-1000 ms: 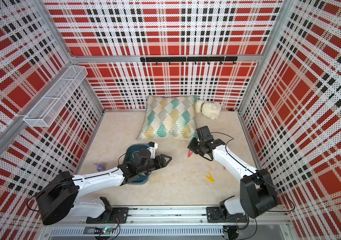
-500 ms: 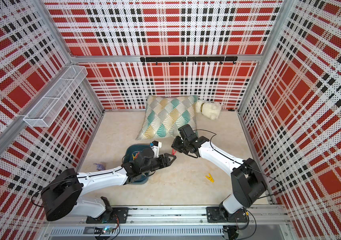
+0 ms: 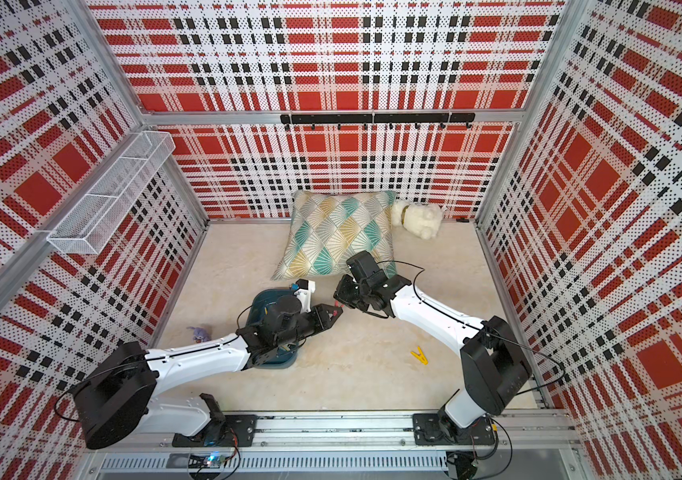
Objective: Put the clothespins into the storage box
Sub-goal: Pick up the clothespin from the center of the board, then place the clothespin in the storage box.
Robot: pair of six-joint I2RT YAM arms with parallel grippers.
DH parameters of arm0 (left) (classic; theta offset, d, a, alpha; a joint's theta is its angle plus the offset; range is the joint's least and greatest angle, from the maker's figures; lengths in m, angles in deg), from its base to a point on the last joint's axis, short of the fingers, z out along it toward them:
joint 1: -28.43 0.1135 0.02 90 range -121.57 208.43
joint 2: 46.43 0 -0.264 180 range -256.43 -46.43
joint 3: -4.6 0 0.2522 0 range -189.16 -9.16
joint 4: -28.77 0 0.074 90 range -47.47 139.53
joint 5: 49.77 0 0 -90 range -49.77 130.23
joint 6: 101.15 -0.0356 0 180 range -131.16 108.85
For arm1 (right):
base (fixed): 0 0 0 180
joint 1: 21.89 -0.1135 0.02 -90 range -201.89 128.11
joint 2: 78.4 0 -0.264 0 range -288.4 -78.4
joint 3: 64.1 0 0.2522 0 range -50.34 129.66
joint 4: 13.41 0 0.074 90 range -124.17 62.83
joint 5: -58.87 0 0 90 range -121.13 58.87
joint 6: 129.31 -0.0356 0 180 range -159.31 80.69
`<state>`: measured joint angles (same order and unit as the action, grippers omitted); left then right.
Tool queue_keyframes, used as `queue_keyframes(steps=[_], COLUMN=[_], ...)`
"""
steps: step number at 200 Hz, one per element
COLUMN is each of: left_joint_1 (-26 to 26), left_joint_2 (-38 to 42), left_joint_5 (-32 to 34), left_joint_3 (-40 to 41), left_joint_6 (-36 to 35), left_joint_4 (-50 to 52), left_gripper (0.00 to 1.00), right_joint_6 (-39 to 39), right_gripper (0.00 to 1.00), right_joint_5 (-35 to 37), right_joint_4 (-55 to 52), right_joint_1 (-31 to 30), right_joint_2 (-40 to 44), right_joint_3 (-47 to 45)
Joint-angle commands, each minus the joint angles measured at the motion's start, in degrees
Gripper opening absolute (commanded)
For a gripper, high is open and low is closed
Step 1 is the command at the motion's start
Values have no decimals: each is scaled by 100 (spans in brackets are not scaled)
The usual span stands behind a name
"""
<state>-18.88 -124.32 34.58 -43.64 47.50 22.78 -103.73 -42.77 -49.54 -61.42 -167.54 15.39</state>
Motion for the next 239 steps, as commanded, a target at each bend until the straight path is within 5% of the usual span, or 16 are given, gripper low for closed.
queue_keyframes(steps=[1, 23, 104, 142, 190, 239], left_joint_1=[35, 35, 181, 562, 1406, 1644], left_joint_2=[107, 90, 432, 896, 1452, 1380], left_joint_5=[-67, -128, -119, 414, 854, 1440], left_joint_3=[82, 90, 419, 355, 477, 444], left_joint_6=[-62, -69, -73, -522, -1049, -1370], left_joint_4=[-136, -141, 40, 1464, 2769, 3480], left_gripper=[18, 12, 8, 8, 10, 11], right_joint_6=[16, 176, 1487, 2167, 2469, 2627], right_gripper=[0, 0, 51, 51, 44, 44], right_joint_5=[21, 58, 1242, 1860, 1732, 1909], right_joint_4=[31, 13, -534, -1427, -2041, -2090], right_joint_1=[-57, -57, -11, 88, 689, 1322], right_joint_2=[97, 164, 778, 1108, 1752, 2018], right_joint_3=[35, 45, 104, -117, -1380, -2249])
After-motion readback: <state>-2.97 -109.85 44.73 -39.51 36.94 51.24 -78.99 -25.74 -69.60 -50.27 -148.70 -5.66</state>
